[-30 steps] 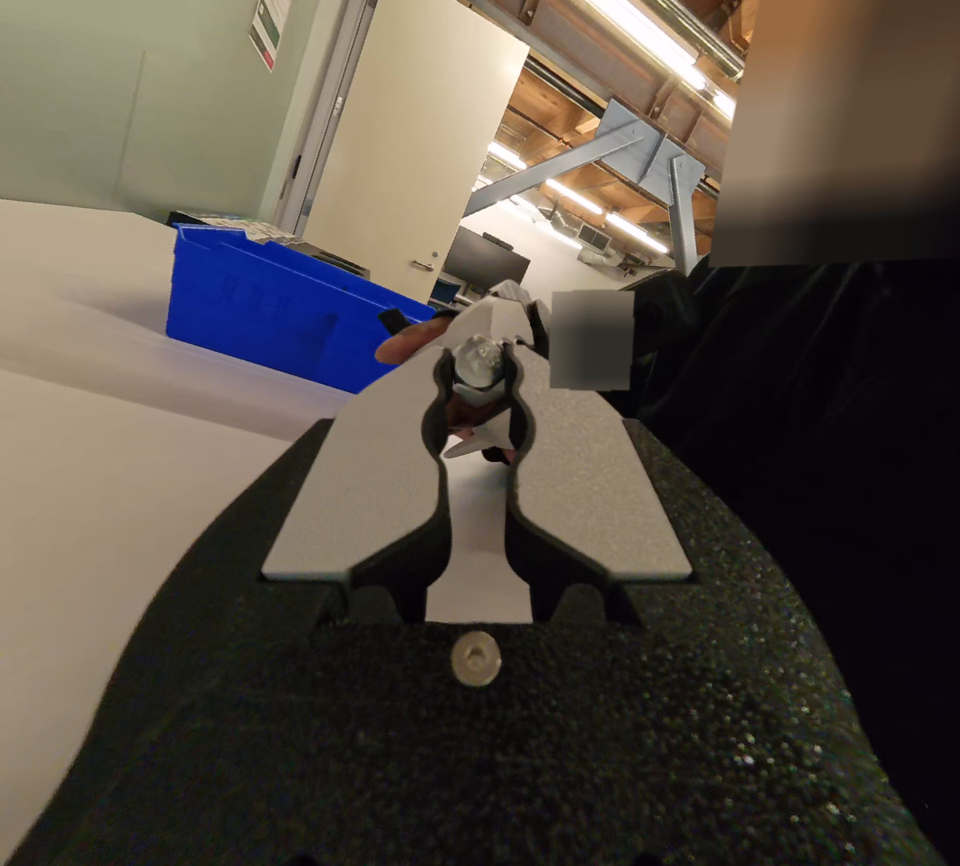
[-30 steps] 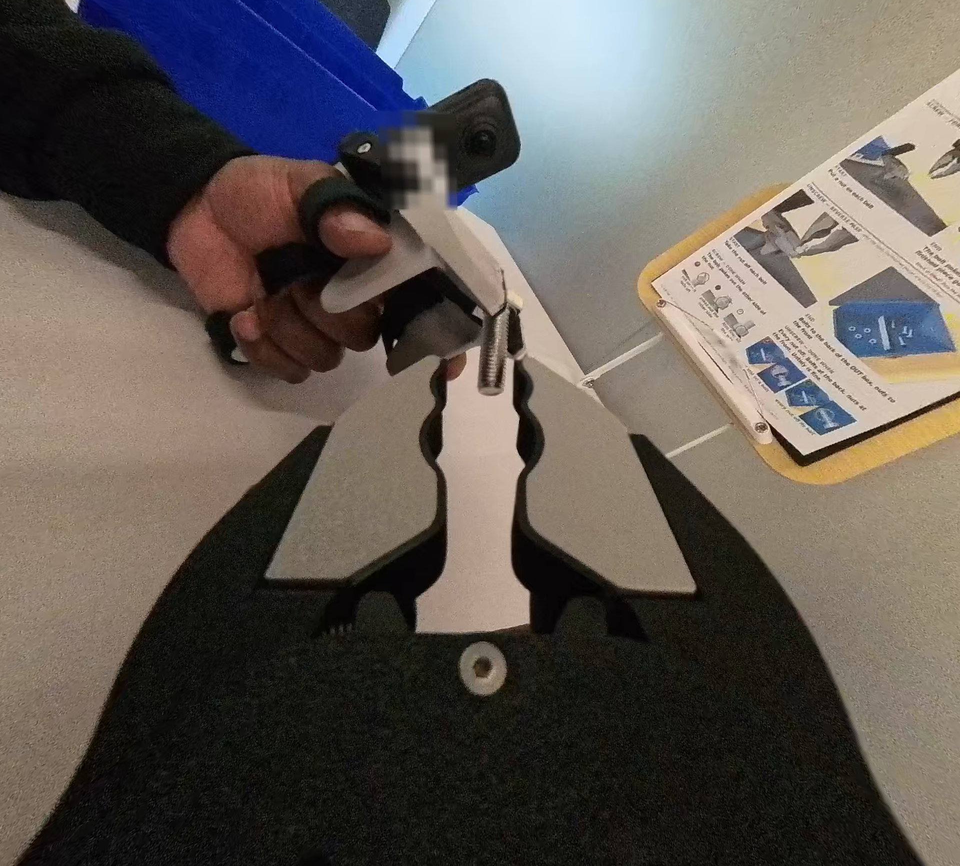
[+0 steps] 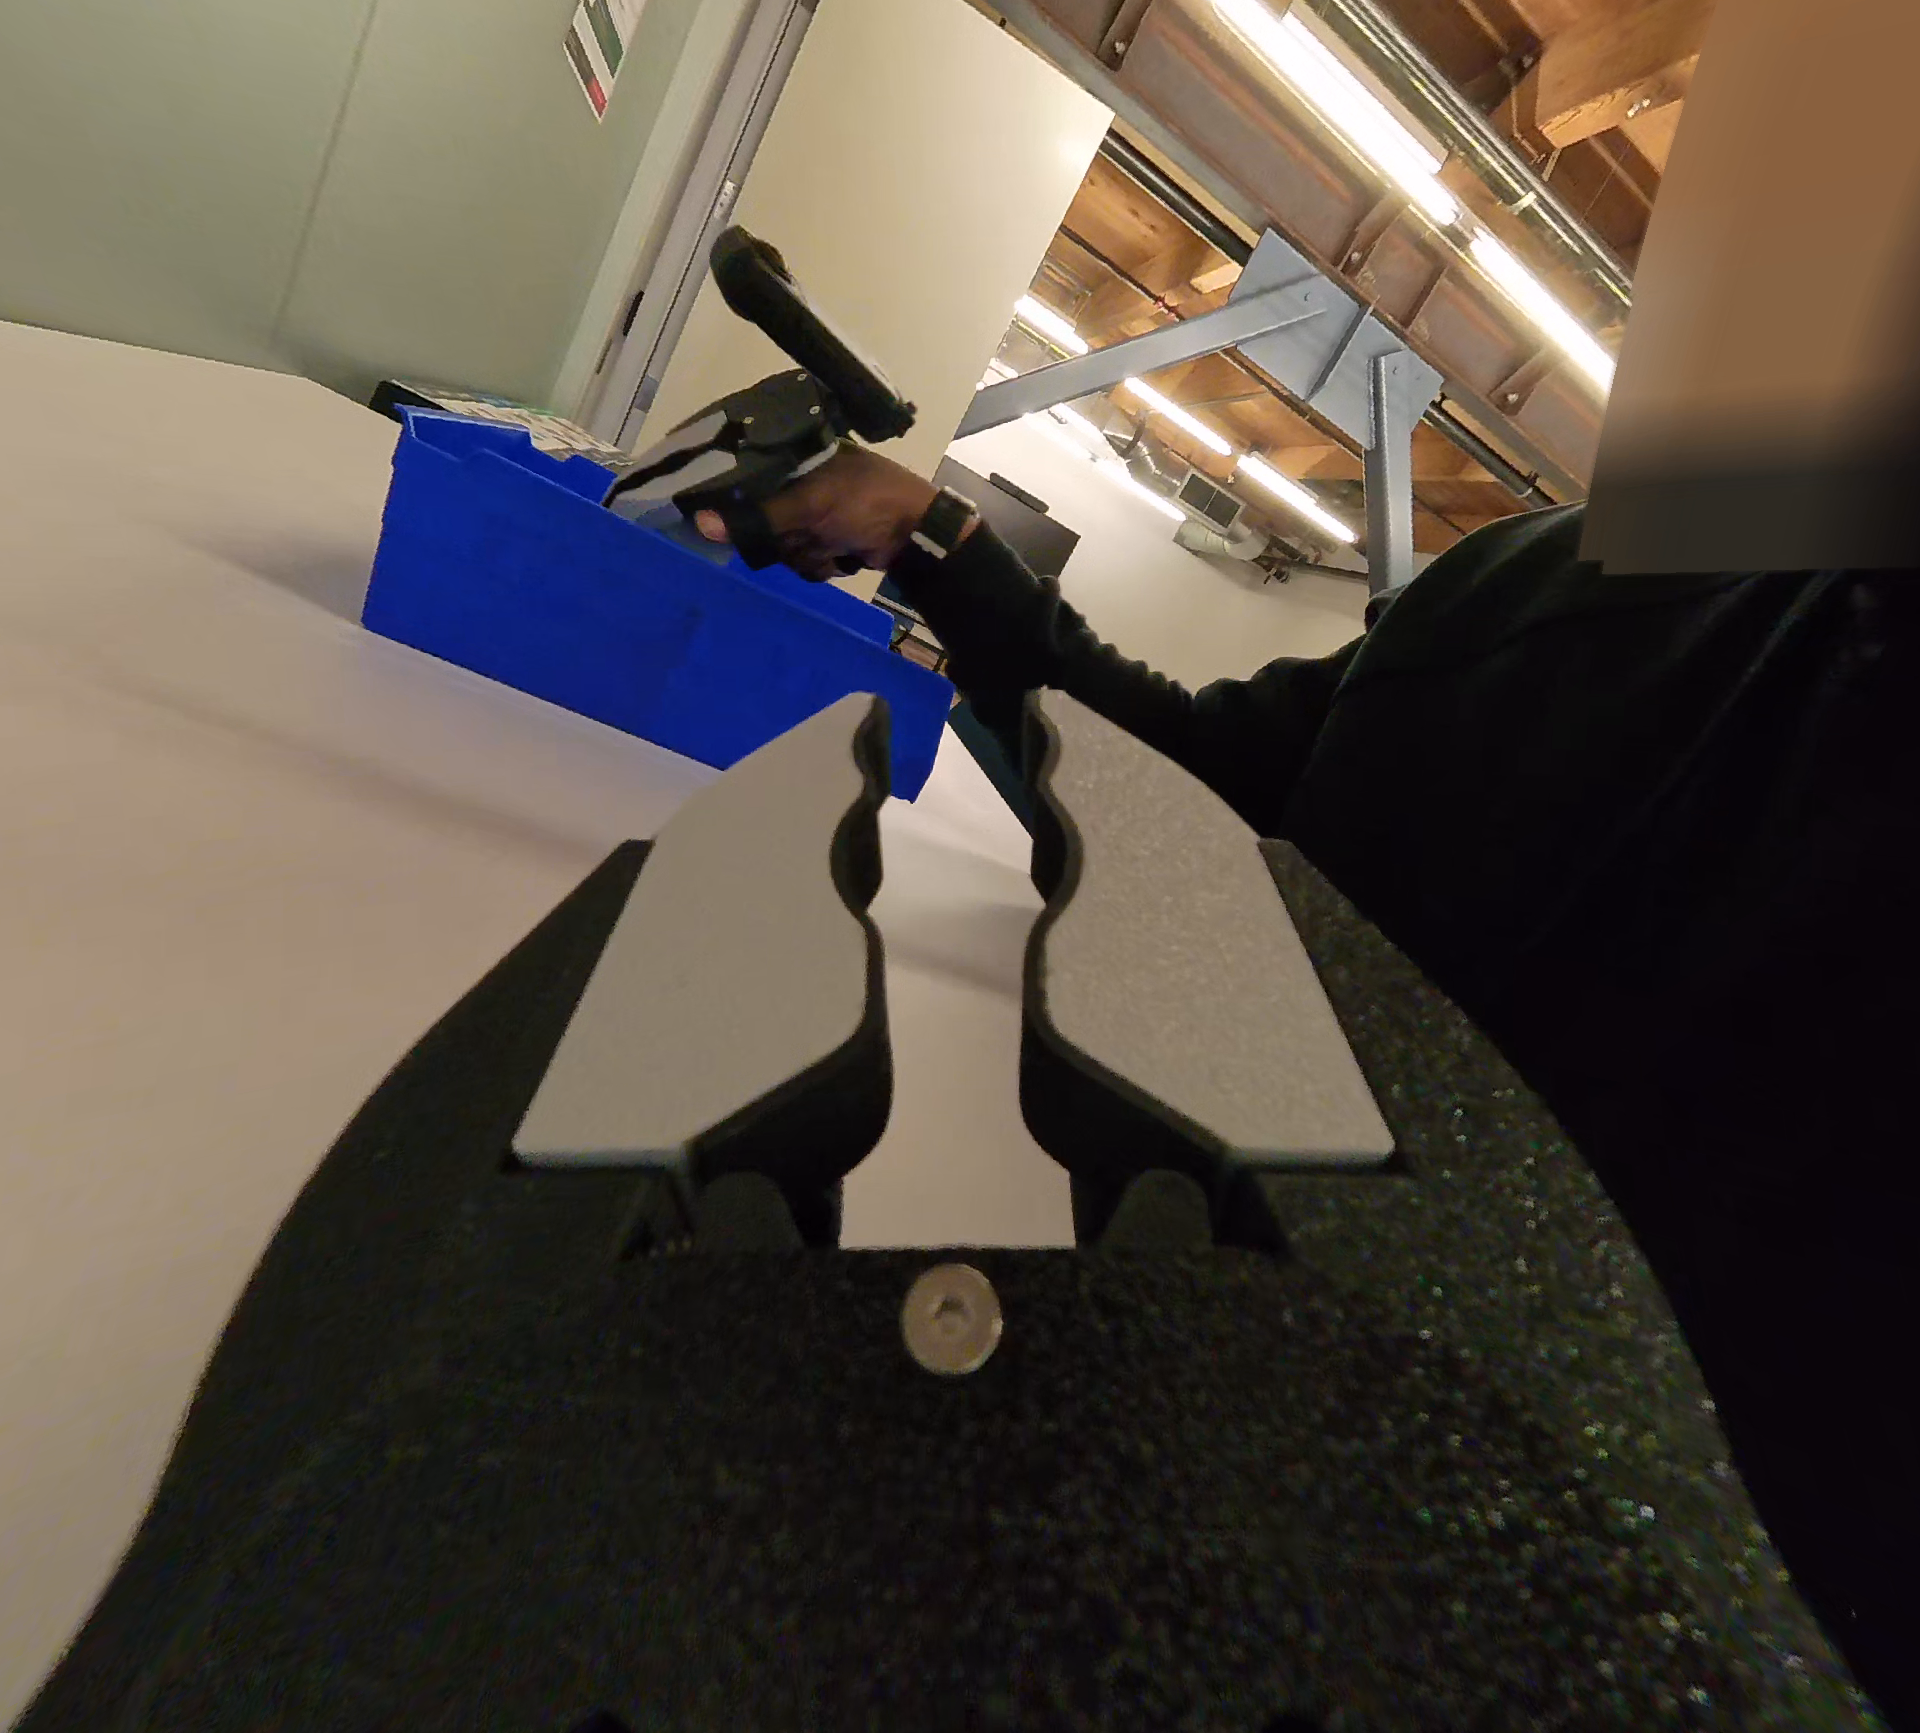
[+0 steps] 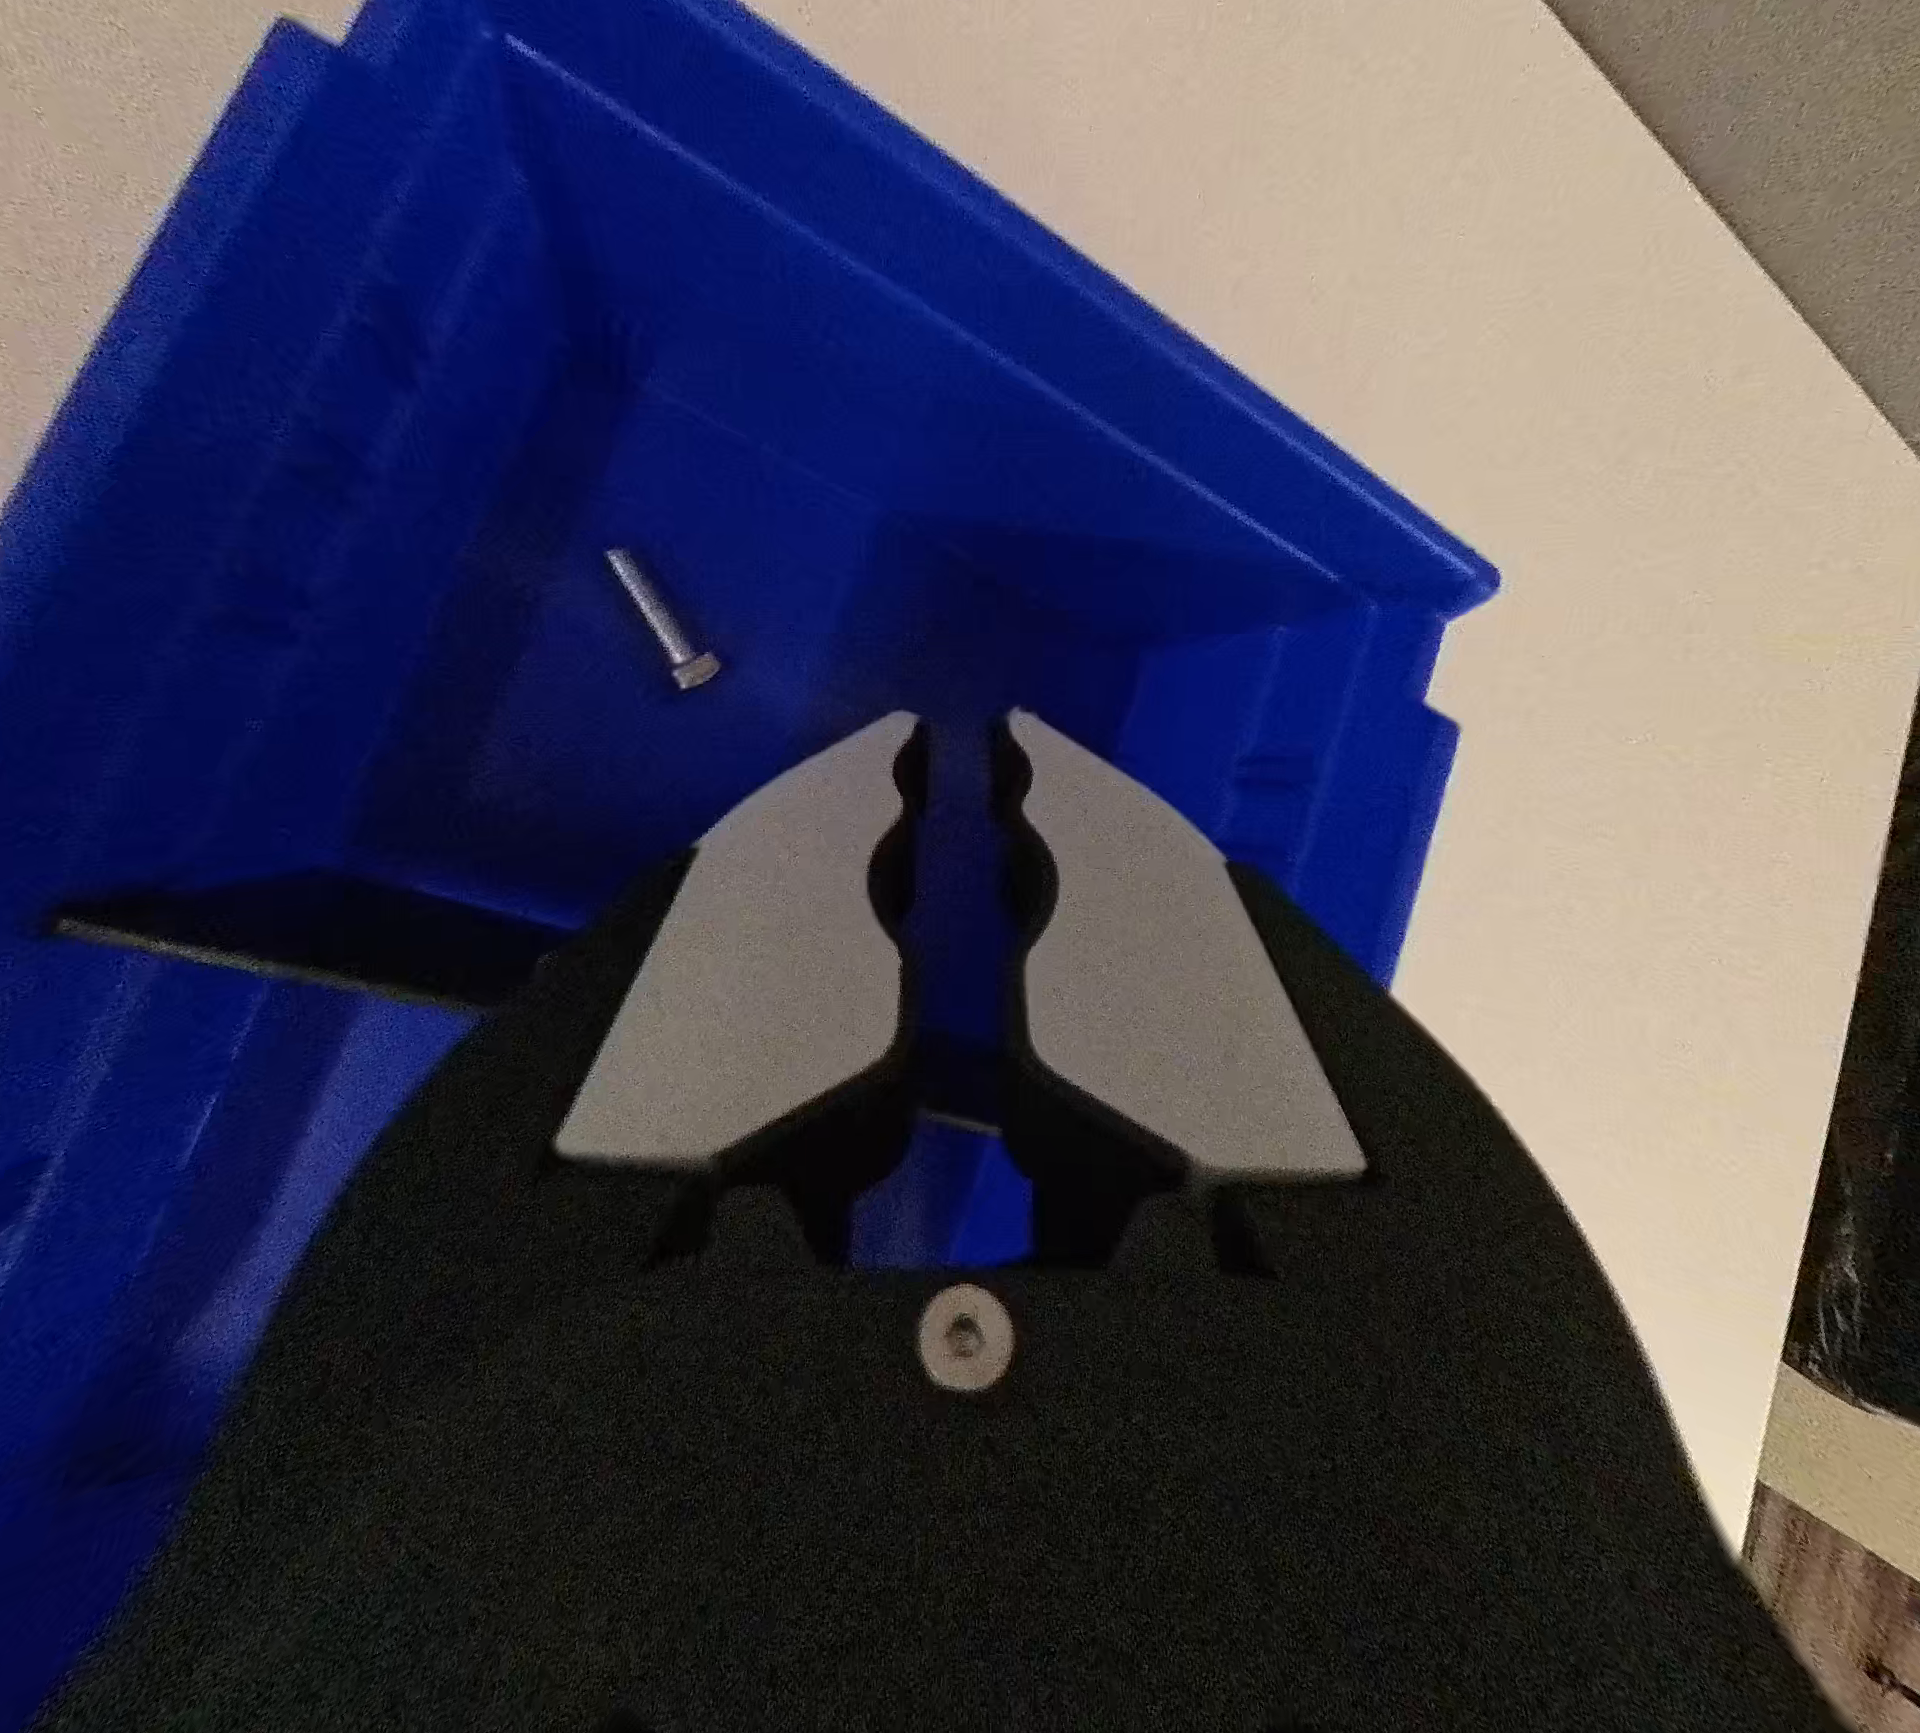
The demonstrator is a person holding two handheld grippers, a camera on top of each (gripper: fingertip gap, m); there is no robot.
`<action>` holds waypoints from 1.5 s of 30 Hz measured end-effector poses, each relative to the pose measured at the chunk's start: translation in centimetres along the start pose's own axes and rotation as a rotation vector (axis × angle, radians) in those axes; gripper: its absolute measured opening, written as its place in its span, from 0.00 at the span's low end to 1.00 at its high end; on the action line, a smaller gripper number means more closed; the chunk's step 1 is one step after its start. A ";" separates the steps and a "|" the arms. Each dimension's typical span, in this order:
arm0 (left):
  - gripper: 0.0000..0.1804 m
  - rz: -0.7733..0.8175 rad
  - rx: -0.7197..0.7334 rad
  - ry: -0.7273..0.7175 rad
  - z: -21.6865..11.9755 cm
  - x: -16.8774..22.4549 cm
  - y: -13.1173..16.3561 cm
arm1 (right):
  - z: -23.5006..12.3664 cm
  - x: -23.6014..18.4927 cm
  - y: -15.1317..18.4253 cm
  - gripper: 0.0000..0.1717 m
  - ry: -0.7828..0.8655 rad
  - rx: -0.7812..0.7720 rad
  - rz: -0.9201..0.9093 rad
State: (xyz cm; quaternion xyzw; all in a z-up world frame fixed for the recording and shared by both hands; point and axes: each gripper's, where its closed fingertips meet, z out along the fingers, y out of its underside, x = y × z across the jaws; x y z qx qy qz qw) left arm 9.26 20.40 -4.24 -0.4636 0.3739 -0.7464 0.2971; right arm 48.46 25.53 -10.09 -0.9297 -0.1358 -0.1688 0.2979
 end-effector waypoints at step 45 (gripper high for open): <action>0.16 0.590 -0.335 -1.192 -16.3 4.6 -5.3 | -0.9 -33.0 -10.0 0.15 -0.420 0.310 -0.183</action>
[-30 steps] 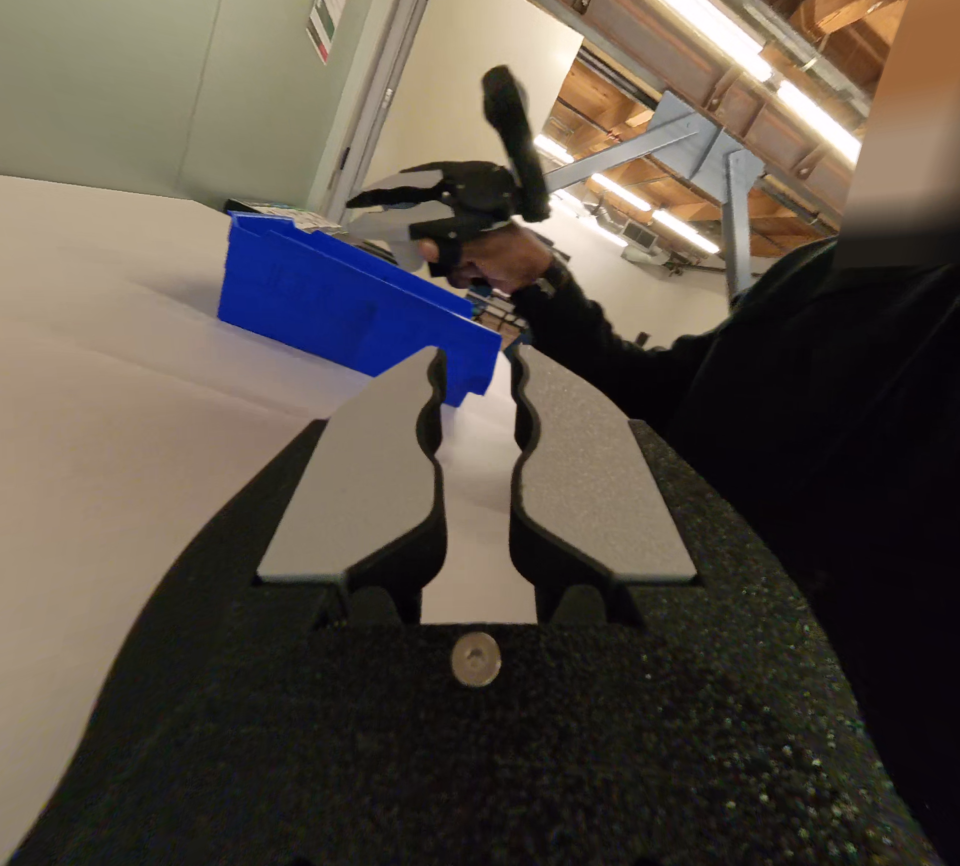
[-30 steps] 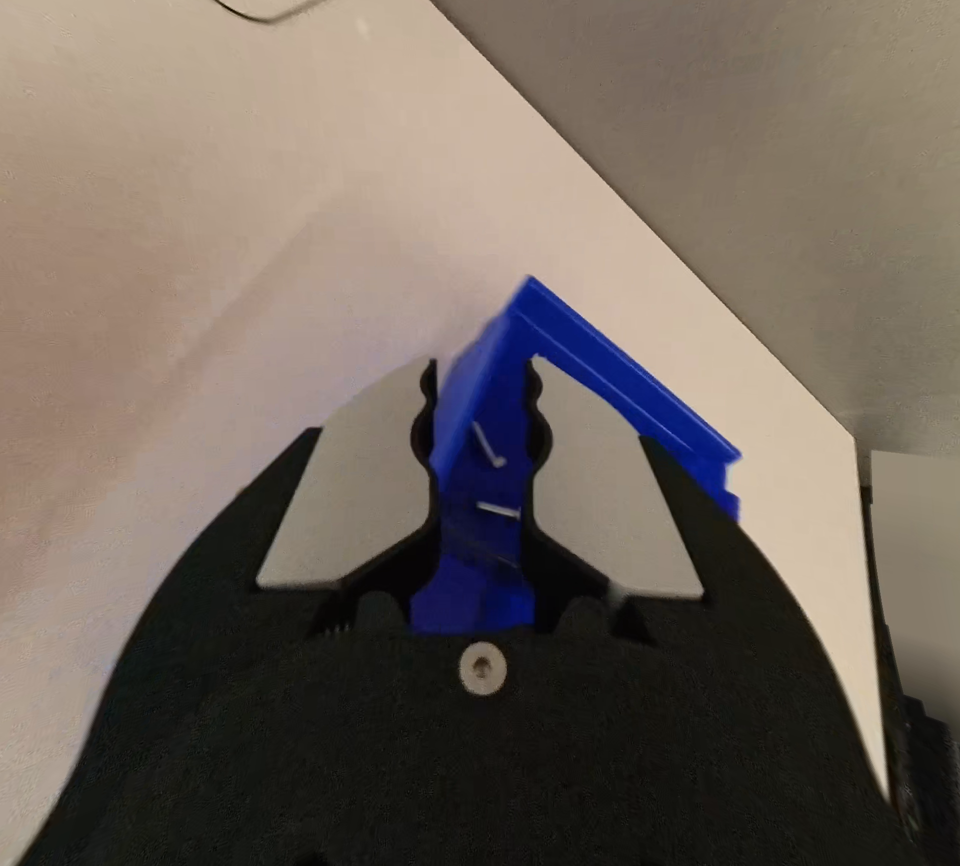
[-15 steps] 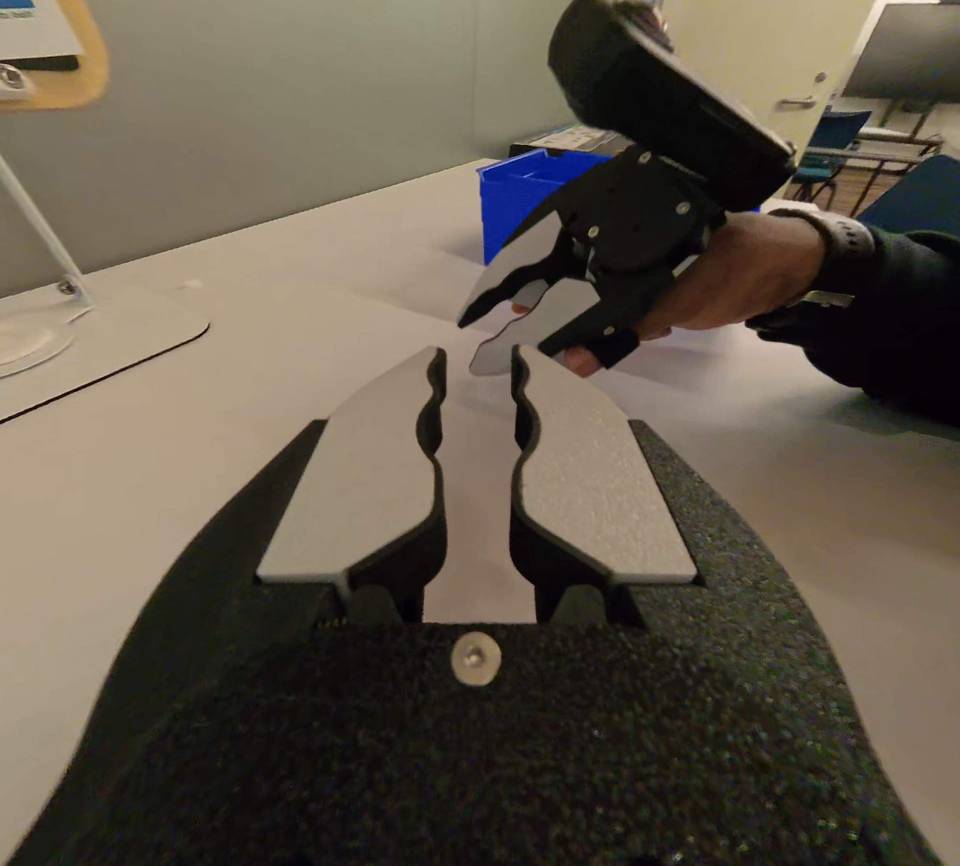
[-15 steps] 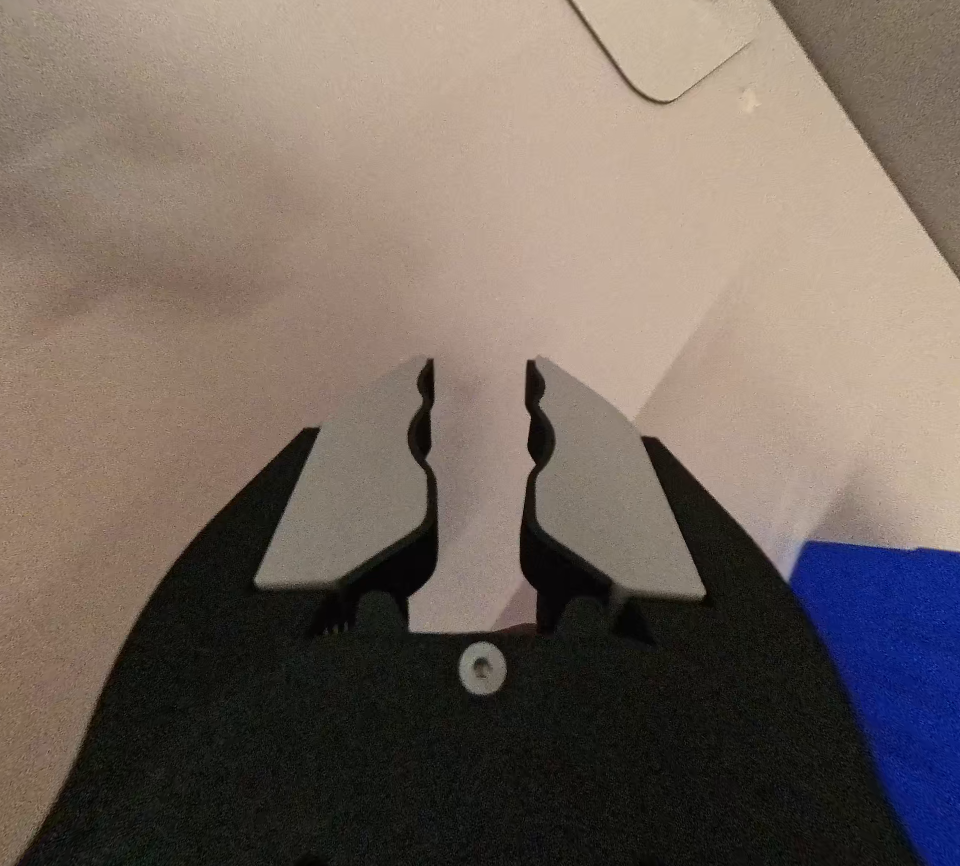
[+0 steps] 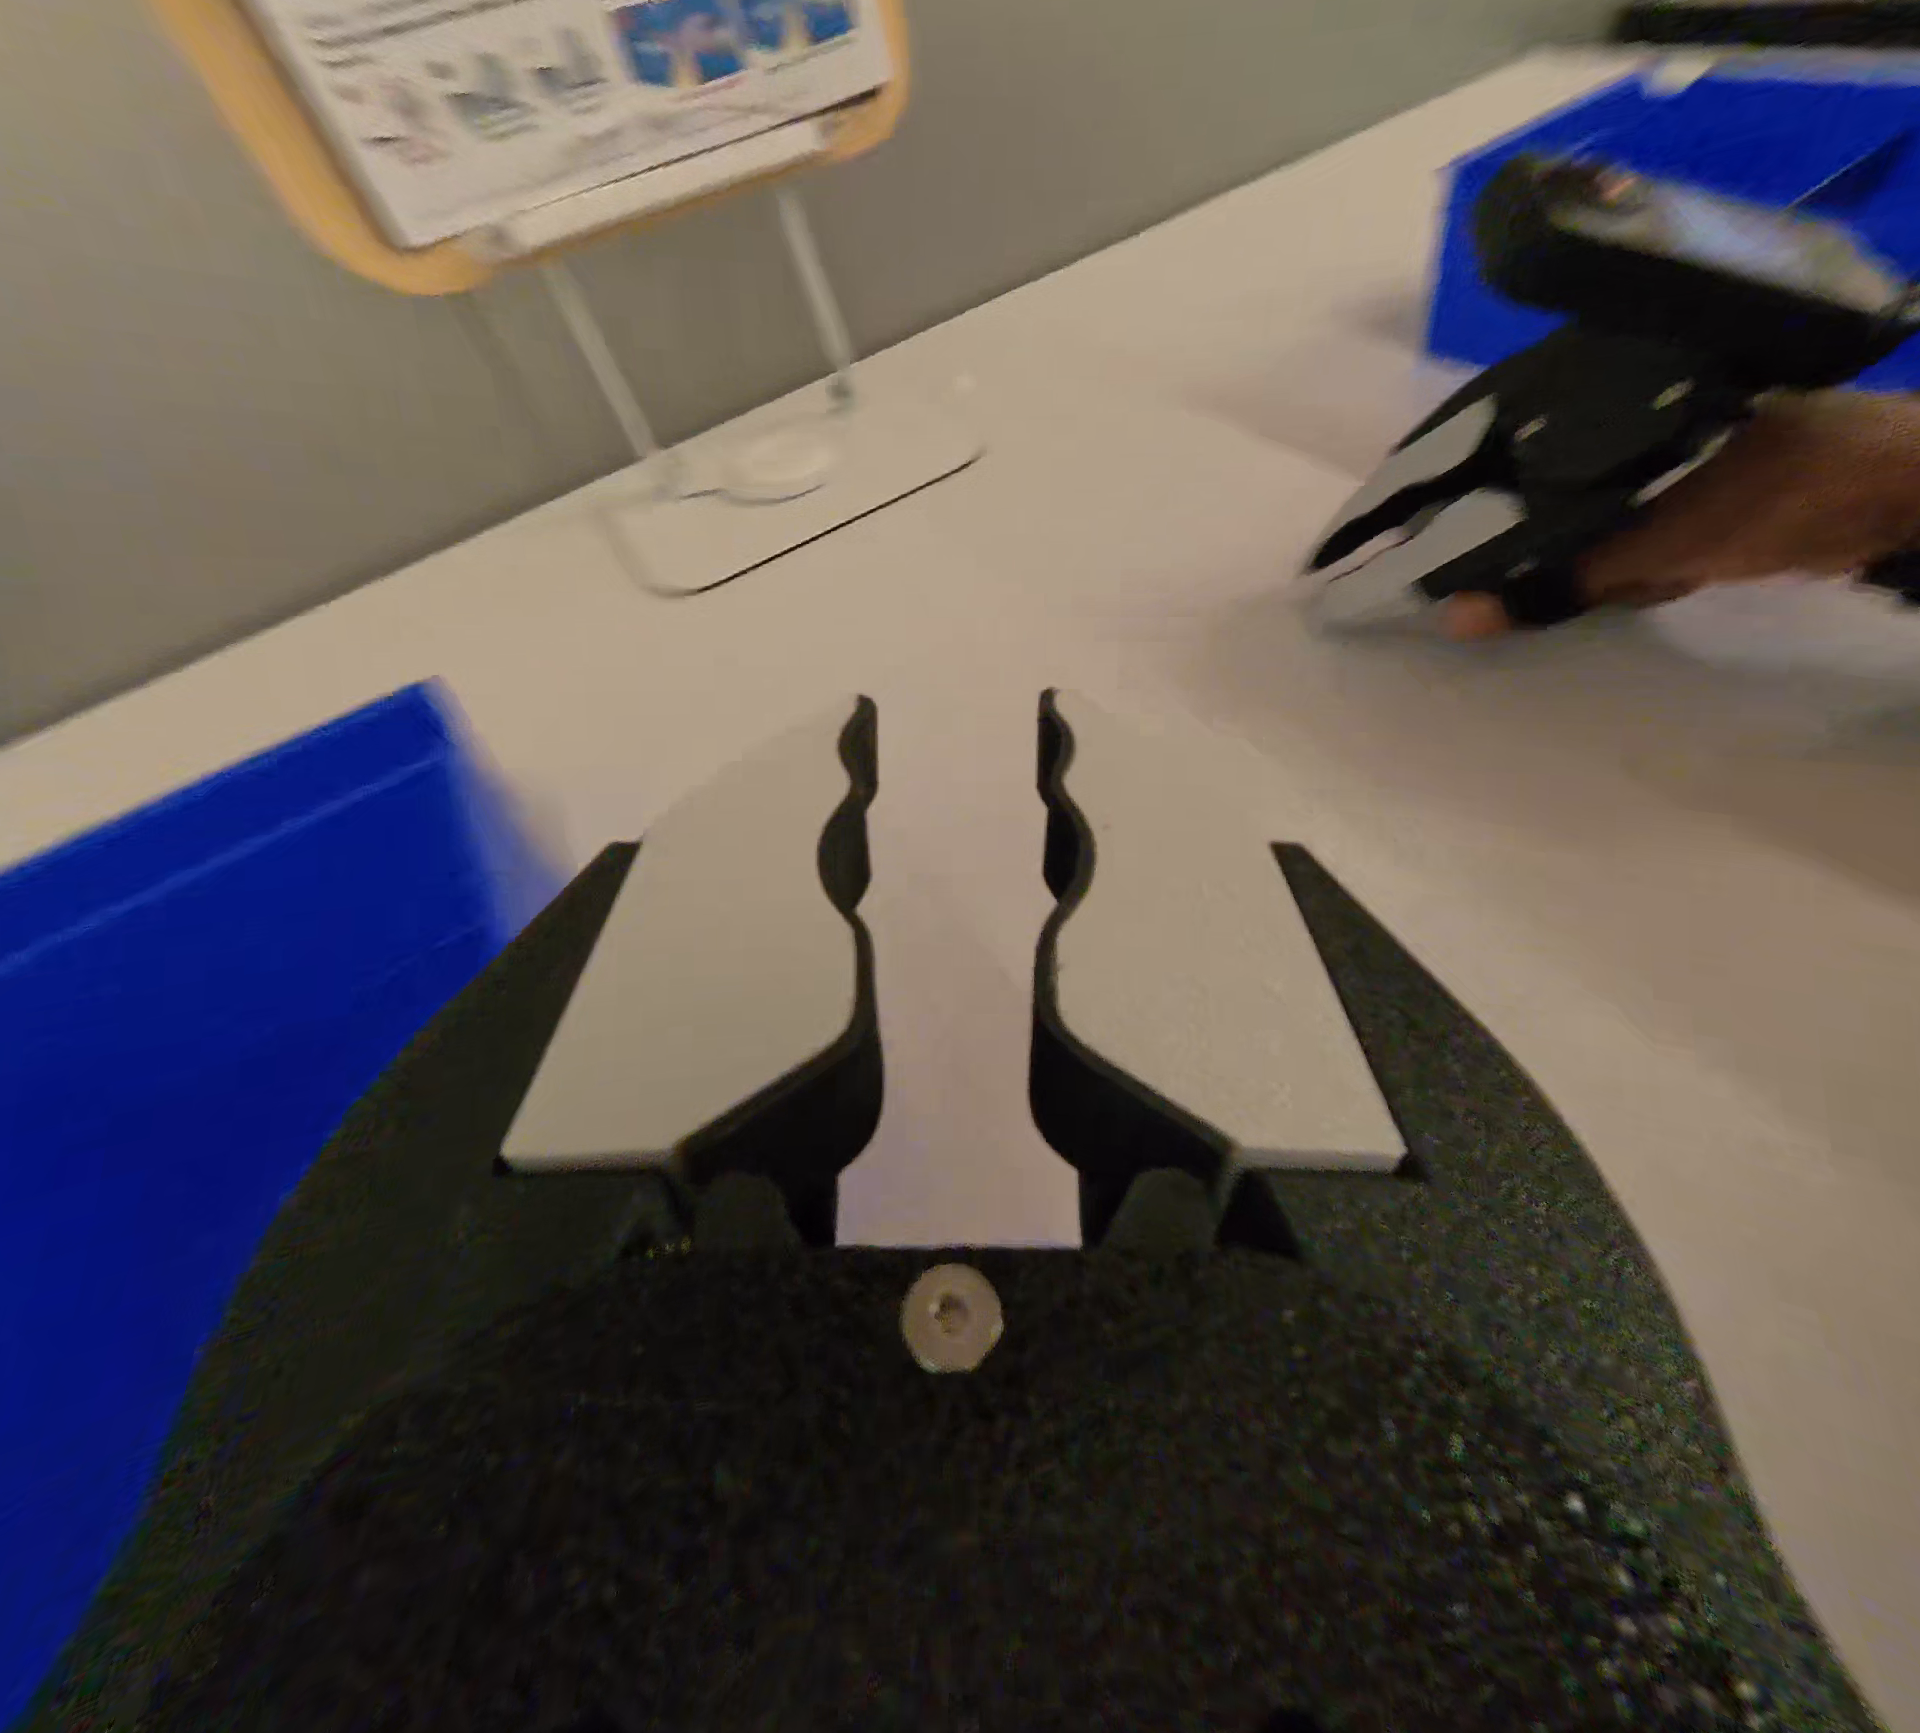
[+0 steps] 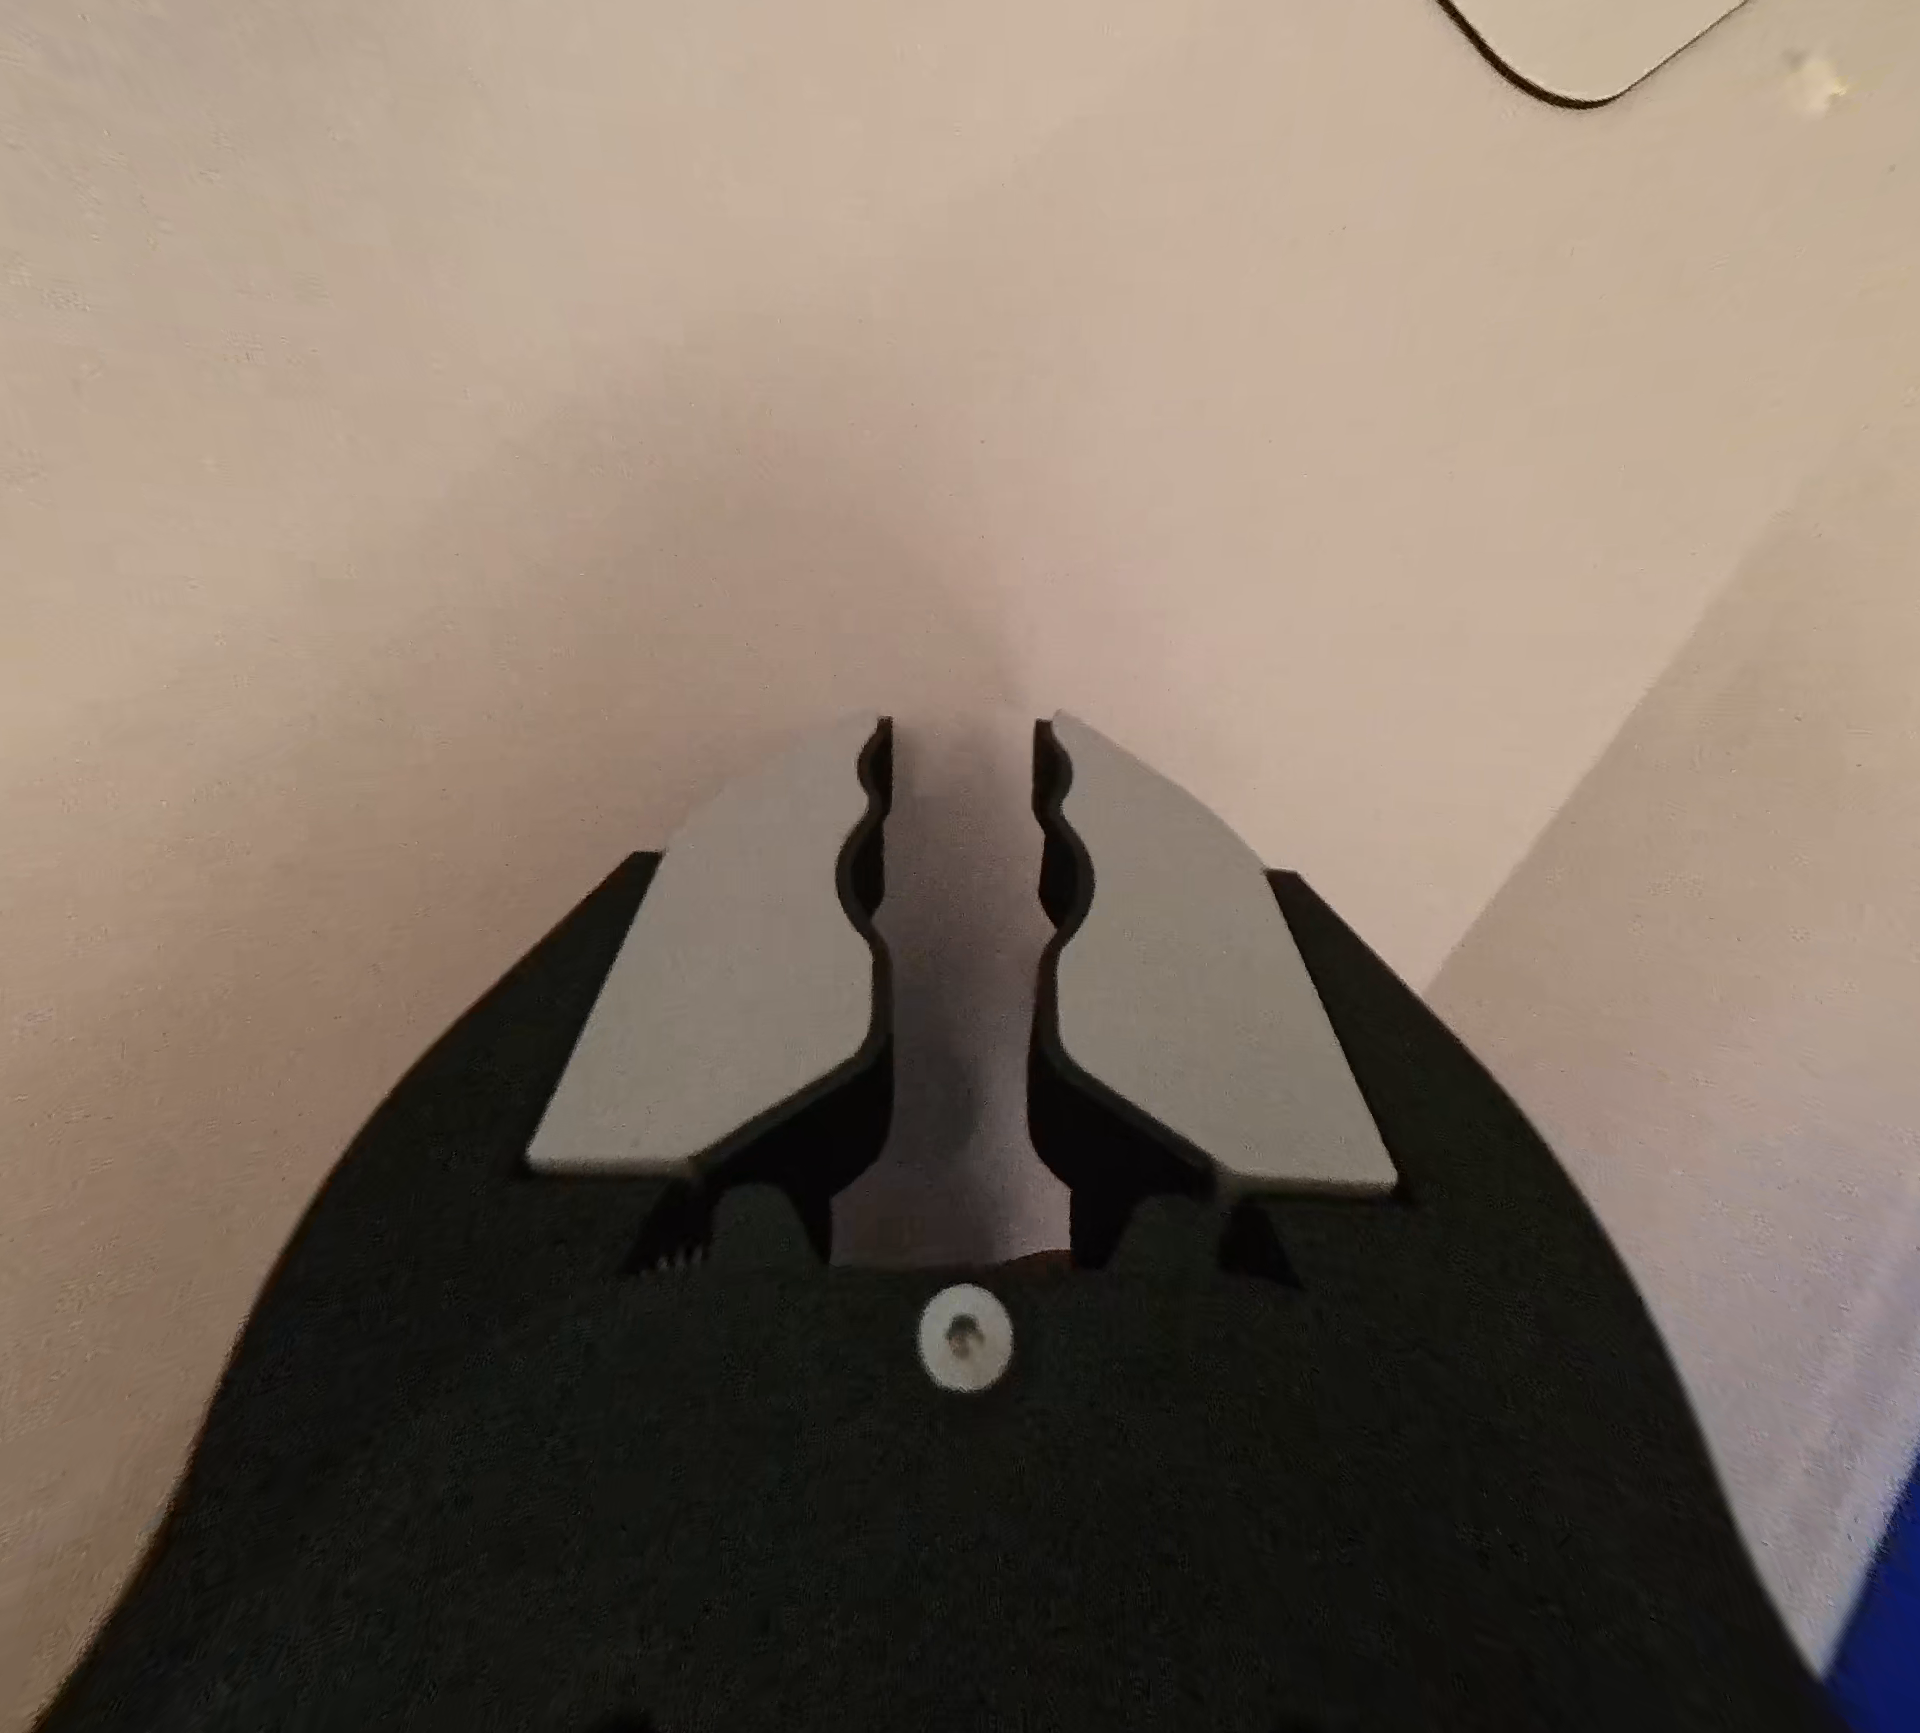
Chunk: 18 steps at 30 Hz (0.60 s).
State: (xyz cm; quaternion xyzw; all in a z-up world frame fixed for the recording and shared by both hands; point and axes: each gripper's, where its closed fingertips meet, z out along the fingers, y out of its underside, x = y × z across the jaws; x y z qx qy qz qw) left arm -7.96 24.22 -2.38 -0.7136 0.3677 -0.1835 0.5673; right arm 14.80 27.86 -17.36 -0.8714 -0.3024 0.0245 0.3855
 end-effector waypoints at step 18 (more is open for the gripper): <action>0.16 -0.210 -0.915 0.068 -1.3 -15.1 16.6 | -0.1 -0.2 0.2 0.18 -0.059 0.022 0.032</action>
